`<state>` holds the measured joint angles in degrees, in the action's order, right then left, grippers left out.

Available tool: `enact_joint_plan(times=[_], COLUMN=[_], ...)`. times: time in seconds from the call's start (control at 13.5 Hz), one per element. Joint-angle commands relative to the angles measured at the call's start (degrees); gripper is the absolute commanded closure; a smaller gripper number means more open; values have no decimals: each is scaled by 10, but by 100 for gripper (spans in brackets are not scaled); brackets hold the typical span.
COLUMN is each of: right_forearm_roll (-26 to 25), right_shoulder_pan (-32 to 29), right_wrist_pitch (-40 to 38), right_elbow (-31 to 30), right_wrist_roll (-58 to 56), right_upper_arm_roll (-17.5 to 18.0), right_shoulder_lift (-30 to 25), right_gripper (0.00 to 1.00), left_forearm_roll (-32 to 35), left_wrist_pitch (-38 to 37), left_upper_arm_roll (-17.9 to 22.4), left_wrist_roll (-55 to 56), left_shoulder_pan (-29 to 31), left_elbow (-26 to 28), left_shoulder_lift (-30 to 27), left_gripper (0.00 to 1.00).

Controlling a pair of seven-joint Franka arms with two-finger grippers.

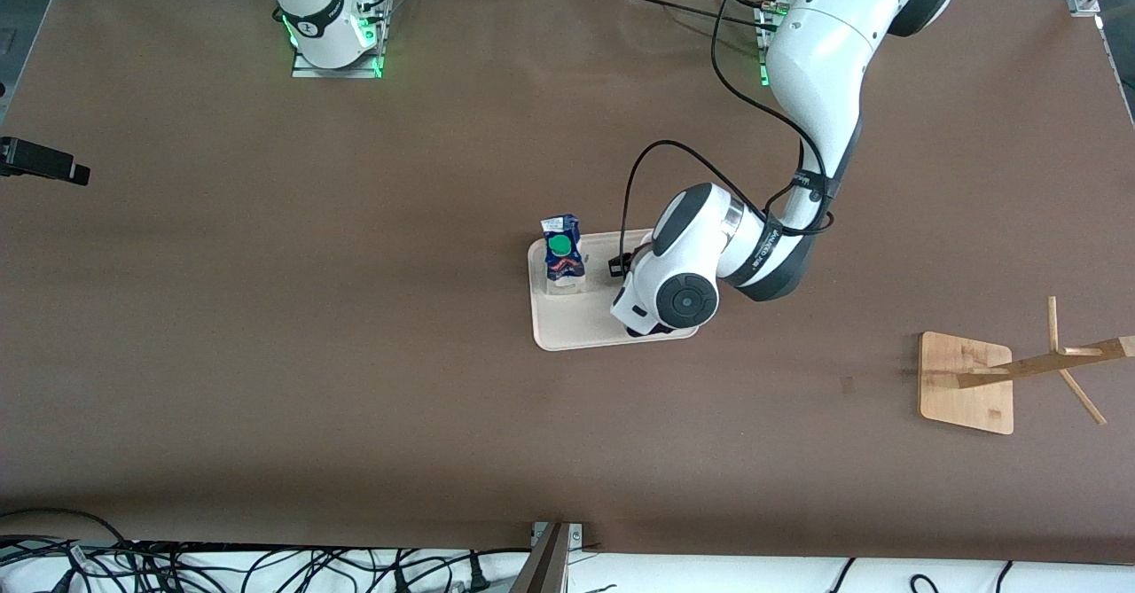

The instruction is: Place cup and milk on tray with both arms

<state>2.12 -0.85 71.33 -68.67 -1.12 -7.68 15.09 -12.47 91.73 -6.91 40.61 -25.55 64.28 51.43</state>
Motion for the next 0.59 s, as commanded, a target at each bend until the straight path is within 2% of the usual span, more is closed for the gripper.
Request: enact_joint_plan(times=[0.0,0.07,0.15,0.22,0.3,0.52], right_forearm_roll=[-22,-33,-47,-54,-58,-53], right_shoulder_pan=[-1,-1,-1,-1,-1,-9], right_wrist_pitch=[15,26,35,36,36,36], right_elbow=[-55,-67,-72,-74,-79,-97], right_wrist_roll=[-5,-6,-7,-8,-7,-10], right_upper_arm_roll=[12,23,37,46,54,54], right_shoulder_lift=[-44,-50,-53,-59,-63,-84], right_gripper=[0,0,0,0,0,0], left_forearm_roll=[11,11,10,10,10,9], left_wrist_pitch=[-3,-3,-3,-3,-3,-4], left_upper_arm_roll=[6,7,8,8,9,9], left_wrist_roll=[0,1,1,1,2,4], left_shoulder_pan=[-5,-5,-3,-3,-2,1], left_elbow=[-20,-21,-21,-21,-21,-21], left_shoulder_lift=[10,10,10,10,10,10], left_gripper=[100,90,69,59,52,46])
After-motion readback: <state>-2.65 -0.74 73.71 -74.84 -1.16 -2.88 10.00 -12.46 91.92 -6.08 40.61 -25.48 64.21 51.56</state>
